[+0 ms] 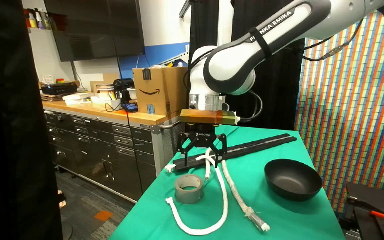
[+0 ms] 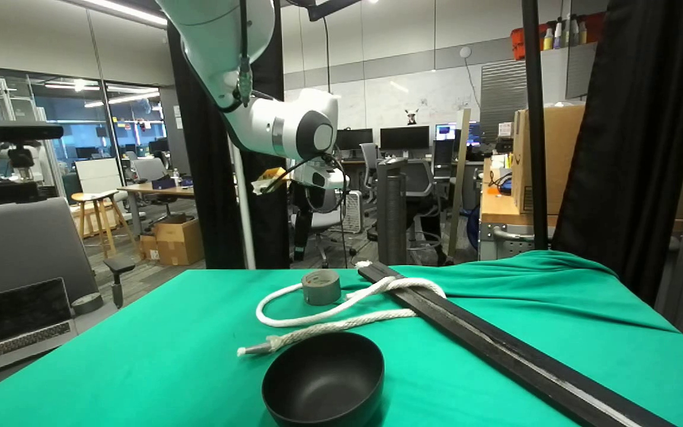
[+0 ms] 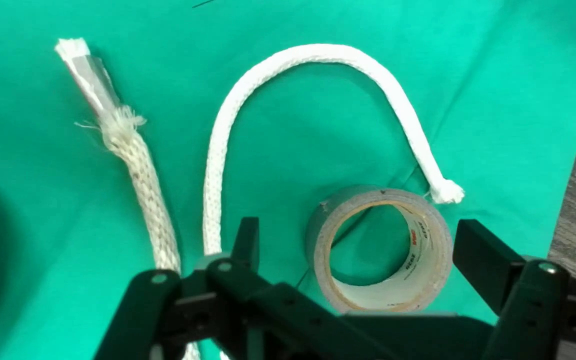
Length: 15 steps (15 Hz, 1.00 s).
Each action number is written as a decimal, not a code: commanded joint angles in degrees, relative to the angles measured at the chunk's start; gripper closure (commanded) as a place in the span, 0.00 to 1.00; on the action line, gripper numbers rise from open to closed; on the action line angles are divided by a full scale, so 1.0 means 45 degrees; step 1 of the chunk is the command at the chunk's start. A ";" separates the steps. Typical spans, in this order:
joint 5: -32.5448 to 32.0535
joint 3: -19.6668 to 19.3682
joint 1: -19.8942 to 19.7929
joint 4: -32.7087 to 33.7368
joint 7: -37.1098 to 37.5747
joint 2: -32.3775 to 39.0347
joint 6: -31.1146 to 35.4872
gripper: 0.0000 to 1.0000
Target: Put the masking tape in the bowl
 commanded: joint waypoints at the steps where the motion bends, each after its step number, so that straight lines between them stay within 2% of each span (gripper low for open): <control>1: -0.0711 -0.0498 0.0550 -0.0075 0.0836 0.0230 0.0185 0.00; 7: -0.0986 -0.0753 0.0782 0.0296 0.2092 0.0955 -0.0012 0.00; 15: -0.0737 -0.0892 0.0648 0.0936 0.3358 0.1943 -0.0182 0.00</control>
